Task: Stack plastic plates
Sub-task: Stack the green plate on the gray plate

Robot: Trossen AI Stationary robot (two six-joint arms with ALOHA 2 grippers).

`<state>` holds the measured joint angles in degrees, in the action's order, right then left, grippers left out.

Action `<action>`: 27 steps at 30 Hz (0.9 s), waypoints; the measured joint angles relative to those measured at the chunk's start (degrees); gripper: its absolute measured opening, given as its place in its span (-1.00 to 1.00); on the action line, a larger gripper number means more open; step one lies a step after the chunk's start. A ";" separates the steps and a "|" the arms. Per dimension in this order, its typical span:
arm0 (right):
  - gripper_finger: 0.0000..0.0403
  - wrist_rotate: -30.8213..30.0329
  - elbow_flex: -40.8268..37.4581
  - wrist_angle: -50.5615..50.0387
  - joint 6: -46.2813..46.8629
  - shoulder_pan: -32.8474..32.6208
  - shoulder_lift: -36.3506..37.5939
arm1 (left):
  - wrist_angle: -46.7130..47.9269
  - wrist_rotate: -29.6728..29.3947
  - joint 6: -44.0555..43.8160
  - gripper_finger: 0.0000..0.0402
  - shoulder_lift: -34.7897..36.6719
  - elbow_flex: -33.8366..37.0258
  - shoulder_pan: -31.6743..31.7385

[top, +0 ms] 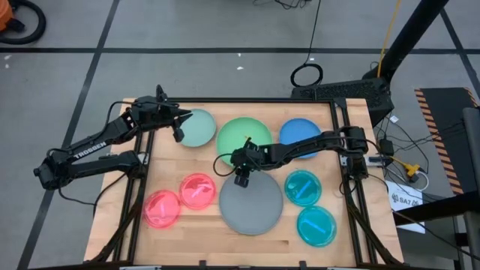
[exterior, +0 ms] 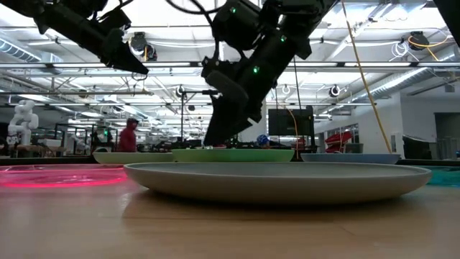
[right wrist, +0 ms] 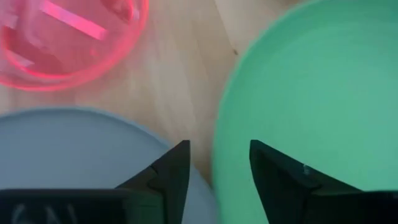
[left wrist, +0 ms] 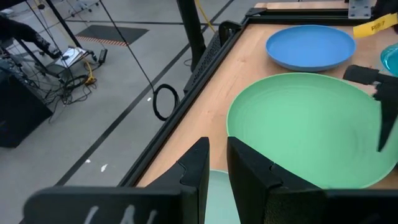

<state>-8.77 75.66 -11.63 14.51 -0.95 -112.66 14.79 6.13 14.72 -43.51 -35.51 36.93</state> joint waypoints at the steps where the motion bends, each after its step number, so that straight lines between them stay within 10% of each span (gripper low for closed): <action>1: -0.19 -1.24 0.00 -0.61 0.03 0.00 -0.29 | 0.00 0.00 -0.01 -0.68 0.00 0.00 0.00; 15: -0.37 -3.25 0.02 0.21 -2.13 2.16 -1.62 | -0.02 0.00 -0.50 -0.68 0.00 0.00 0.00; 27: -0.95 -3.20 0.02 0.27 -2.29 2.36 -1.62 | 0.07 0.00 -2.80 -0.68 0.00 0.00 0.00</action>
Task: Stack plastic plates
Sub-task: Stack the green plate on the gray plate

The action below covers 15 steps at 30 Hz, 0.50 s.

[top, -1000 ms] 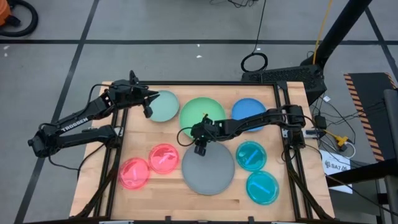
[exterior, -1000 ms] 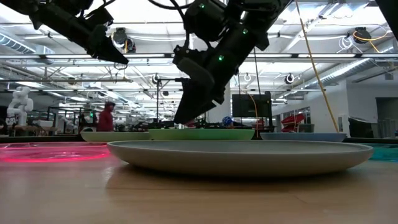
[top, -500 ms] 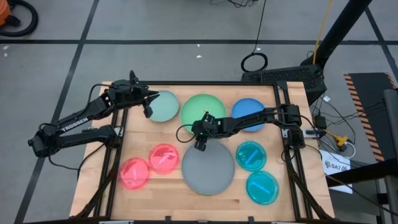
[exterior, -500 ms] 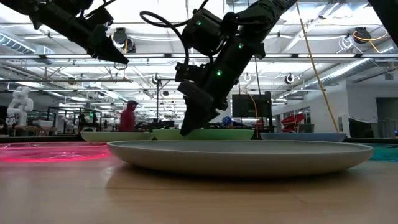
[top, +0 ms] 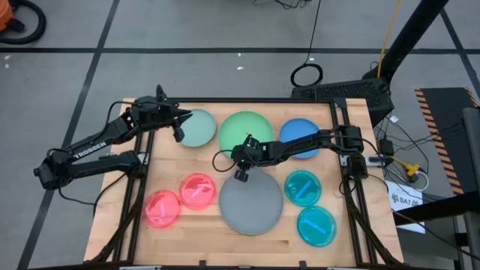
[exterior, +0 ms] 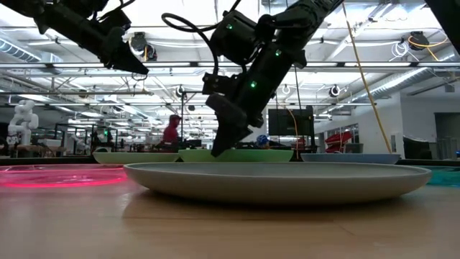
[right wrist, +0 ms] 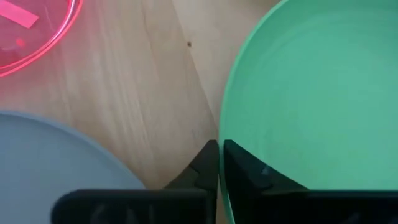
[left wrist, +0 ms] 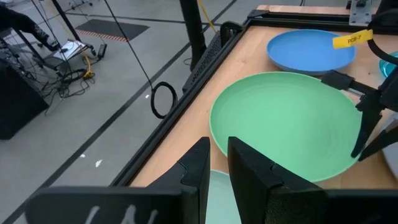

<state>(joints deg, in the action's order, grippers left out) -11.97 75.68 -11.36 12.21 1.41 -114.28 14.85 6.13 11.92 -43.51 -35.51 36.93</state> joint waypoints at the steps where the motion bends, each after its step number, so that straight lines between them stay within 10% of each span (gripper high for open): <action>1: -0.96 -0.01 0.00 0.03 -0.11 -0.12 0.02 | -0.01 0.00 -0.03 -0.68 0.00 0.00 0.00; 15: -0.98 -0.04 0.07 -4.44 -1.98 -0.77 5.46 | 0.01 0.00 -0.16 -0.68 0.00 0.00 0.00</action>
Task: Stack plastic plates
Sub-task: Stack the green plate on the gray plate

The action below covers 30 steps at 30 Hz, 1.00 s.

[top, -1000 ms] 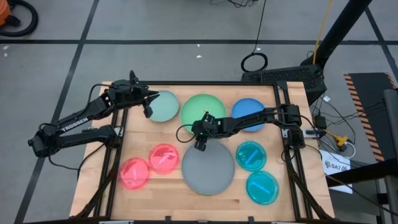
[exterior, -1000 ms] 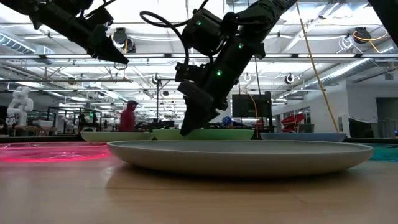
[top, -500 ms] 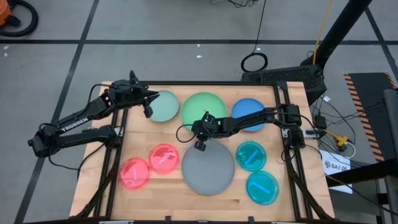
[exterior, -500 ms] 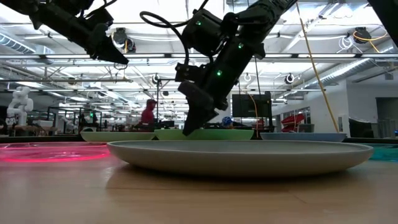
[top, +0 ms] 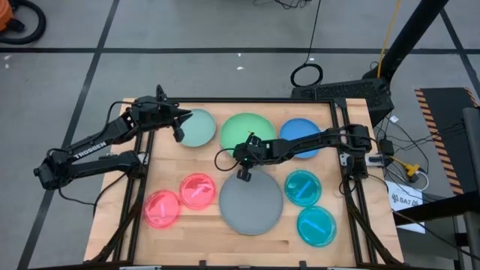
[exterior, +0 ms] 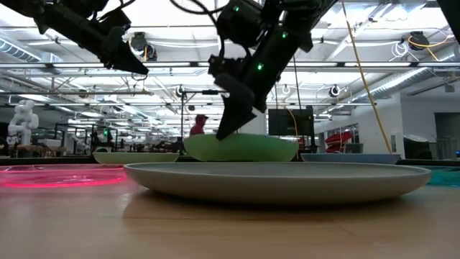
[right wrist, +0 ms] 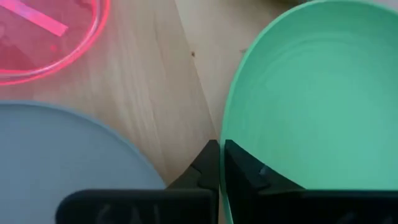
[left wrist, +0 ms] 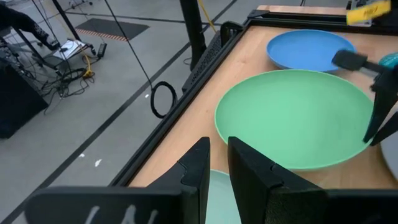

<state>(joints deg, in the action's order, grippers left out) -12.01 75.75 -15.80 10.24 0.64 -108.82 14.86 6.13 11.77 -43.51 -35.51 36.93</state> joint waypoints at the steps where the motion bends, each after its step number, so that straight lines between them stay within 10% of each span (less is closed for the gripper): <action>1: -0.98 0.01 0.00 0.12 -0.35 -0.19 0.68 | -0.01 0.00 0.09 -0.68 0.00 0.00 -0.02; 13: -0.99 0.41 0.11 0.00 1.70 -7.32 9.55 | -0.01 0.00 -0.04 -0.68 0.00 0.00 -0.11; 30: -1.00 16.57 0.17 -5.80 20.72 -18.06 16.39 | -1.48 0.00 -0.04 -0.68 0.00 0.00 -2.42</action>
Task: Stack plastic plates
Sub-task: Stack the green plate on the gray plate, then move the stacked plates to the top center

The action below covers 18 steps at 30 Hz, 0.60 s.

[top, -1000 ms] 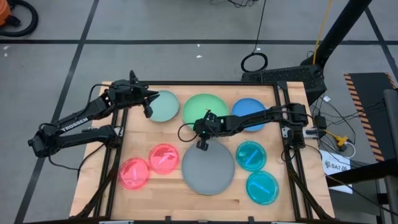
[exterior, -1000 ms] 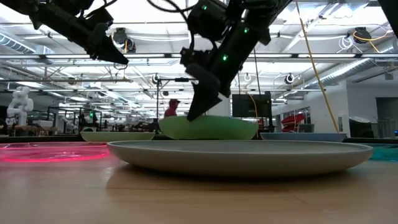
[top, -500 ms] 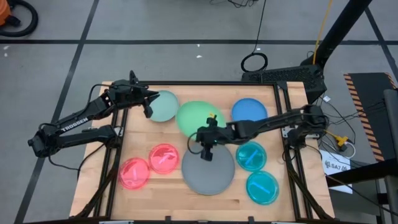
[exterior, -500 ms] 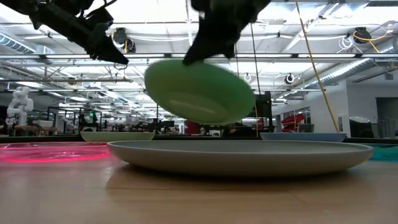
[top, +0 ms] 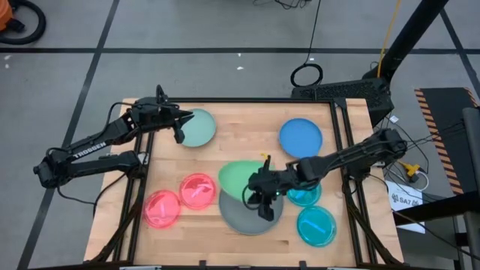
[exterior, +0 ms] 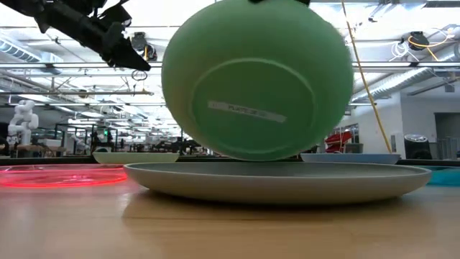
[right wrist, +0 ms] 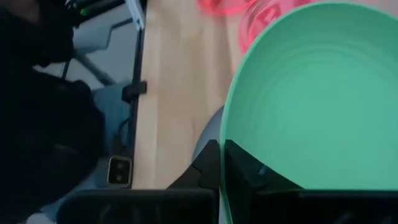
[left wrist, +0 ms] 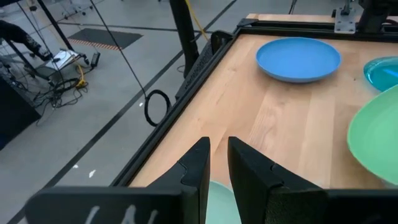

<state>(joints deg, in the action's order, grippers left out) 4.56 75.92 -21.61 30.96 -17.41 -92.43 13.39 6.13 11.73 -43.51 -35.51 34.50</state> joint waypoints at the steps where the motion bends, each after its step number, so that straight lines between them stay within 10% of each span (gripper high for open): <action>1: -1.00 0.01 0.00 -0.11 0.08 -0.43 -0.29 | 0.02 0.00 0.00 -0.68 0.00 0.00 -0.09; 18: -0.95 -0.24 0.00 0.84 3.34 -1.85 -3.94 | -1.40 0.00 0.42 -0.68 0.00 0.00 -0.16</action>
<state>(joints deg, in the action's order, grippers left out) 4.32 75.92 -20.77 34.30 -19.26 -96.37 11.99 6.13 12.14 -43.51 -35.51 34.35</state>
